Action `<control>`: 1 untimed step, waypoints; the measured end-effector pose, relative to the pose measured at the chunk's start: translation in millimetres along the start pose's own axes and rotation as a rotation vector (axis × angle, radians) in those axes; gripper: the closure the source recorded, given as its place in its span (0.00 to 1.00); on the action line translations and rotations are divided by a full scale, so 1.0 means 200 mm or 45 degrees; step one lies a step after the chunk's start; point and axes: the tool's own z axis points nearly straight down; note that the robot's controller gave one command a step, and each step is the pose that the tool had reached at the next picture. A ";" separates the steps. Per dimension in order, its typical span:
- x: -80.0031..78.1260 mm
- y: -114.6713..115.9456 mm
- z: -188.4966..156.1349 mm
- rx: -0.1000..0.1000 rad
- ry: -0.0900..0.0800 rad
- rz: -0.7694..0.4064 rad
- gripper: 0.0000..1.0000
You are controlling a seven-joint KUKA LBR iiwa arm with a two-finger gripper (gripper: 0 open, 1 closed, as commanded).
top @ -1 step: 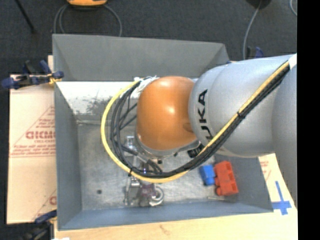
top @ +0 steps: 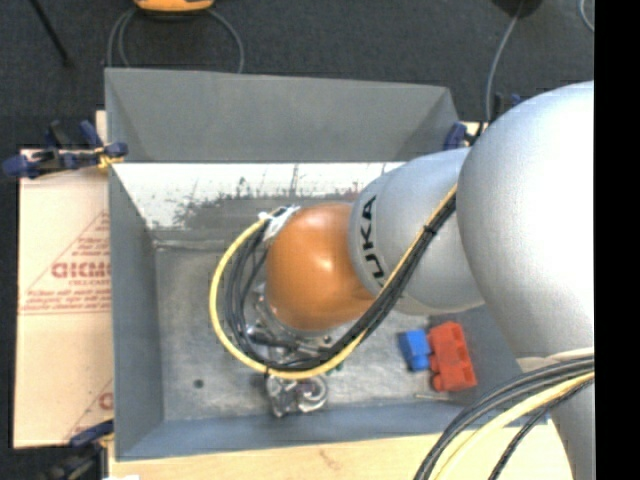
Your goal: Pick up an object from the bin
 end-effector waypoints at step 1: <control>0.16 -0.08 -0.01 0.000 -0.020 0.046 0.00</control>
Offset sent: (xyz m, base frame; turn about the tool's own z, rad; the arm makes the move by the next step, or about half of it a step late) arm -0.0242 -0.0319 -0.0030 0.0310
